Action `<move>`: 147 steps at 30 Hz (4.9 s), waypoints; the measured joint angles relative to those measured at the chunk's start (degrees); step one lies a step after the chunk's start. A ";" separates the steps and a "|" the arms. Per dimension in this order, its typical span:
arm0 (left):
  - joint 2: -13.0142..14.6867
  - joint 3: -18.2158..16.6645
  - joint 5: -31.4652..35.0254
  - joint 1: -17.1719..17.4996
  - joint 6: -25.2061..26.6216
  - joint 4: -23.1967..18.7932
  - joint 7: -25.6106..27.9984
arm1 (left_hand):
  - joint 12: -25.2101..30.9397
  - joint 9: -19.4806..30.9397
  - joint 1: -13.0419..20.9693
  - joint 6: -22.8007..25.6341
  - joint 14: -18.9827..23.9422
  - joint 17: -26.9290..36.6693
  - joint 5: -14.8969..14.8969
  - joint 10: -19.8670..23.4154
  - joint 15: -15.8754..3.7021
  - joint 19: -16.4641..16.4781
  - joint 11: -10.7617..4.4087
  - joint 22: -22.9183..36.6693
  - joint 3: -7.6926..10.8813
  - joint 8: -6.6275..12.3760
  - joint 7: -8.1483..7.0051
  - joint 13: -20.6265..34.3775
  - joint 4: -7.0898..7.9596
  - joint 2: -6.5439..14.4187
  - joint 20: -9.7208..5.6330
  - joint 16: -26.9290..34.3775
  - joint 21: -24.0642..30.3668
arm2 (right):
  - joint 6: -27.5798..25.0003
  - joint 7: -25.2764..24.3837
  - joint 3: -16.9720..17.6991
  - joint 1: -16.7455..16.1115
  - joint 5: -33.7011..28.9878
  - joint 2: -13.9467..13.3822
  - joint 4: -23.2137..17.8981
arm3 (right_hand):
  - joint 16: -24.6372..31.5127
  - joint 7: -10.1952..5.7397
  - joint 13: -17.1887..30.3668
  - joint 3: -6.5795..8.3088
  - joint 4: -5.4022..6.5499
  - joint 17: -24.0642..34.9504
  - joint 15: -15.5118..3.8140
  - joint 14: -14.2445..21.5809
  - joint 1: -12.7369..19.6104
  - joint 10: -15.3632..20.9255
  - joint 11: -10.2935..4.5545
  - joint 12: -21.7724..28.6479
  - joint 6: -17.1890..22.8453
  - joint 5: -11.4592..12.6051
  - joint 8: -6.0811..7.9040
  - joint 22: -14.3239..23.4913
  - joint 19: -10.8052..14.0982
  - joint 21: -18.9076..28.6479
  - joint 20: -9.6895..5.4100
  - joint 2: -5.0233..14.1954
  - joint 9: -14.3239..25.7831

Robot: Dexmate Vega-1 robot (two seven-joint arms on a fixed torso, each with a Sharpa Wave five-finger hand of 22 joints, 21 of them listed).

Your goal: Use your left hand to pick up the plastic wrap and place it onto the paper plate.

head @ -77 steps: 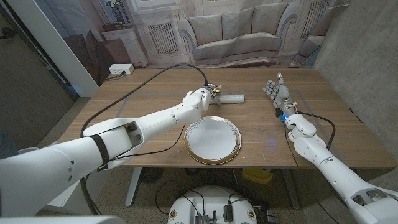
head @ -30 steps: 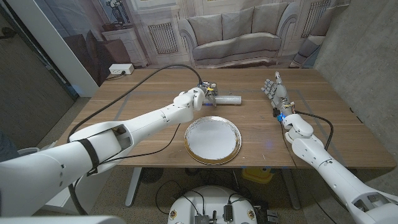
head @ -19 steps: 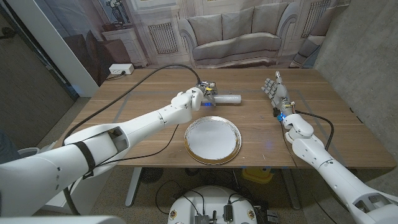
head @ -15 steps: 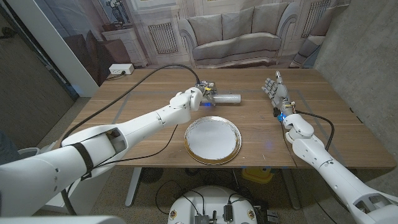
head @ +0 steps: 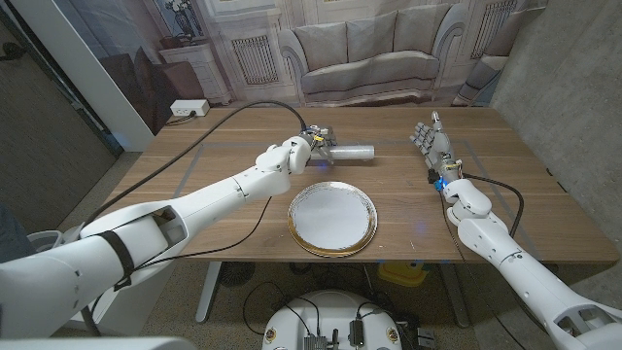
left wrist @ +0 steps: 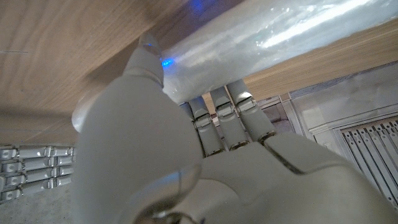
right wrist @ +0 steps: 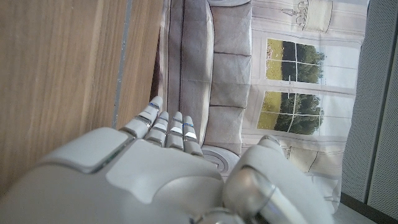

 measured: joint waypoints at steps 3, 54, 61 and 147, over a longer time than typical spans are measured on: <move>0.59 -0.61 -0.20 0.34 -1.08 -0.52 0.08 | 0.00 -0.01 0.00 0.13 0.04 0.00 0.00 0.00 -0.04 0.00 0.00 0.00 0.00 0.00 -0.01 0.00 0.00 0.00 0.00 0.00 0.00 | 0.02 -0.19 0.02 -0.19 -0.04 0.00 -0.21 | 0.00 0.00 0.00 0.00 0.00 0.00 0.00 0.00 0.00 0.00 0.00 0.00 0.00 0.00 0.00 0.00 0.10 0.00 0.11 0.00 0.00; 9.42 -9.72 -0.54 7.65 -10.53 -11.22 -2.05 | -0.68 -0.01 -0.09 0.14 0.43 0.27 -0.19 0.61 0.12 -0.03 0.00 0.29 -0.01 0.00 -0.01 0.79 0.03 0.09 0.01 -0.67 -0.12 | 1.02 -1.87 0.06 -1.10 -0.94 0.43 -1.21 | 0.00 -0.01 0.00 -0.15 -0.15 0.00 0.00 0.00 0.00 0.00 0.00 0.00 -0.01 0.00 0.00 0.00 0.50 -0.80 0.11 0.00 0.00; 10.36 -10.75 -0.38 8.82 -11.25 -12.86 -2.17 | -0.68 -0.02 -0.10 0.14 0.43 0.27 0.00 0.61 0.11 -0.03 0.00 0.28 -0.02 0.00 -0.01 0.80 0.03 0.10 0.01 -0.61 -0.12 | 1.04 -2.13 0.06 -1.09 -1.01 0.46 -1.21 | 0.00 -0.01 0.00 -0.15 -0.15 0.00 0.00 0.00 0.00 0.00 0.00 0.00 -0.01 0.00 0.00 0.00 0.50 -0.81 0.11 0.00 0.00; 18.23 -19.58 2.41 23.68 -19.21 -29.96 -2.47 | -2.23 0.29 -0.16 0.15 0.85 1.34 -0.02 1.34 0.17 -0.15 -0.11 0.29 -0.08 0.00 -0.01 2.44 0.09 0.17 -0.11 -0.61 0.22 | 0.52 -2.39 -0.43 -0.01 -1.52 0.82 -0.84 | 0.00 0.20 0.00 -0.62 -0.62 0.00 -0.10 0.52 0.16 0.41 -0.21 0.00 0.20 0.00 0.00 0.00 1.22 -2.00 0.23 0.62 0.00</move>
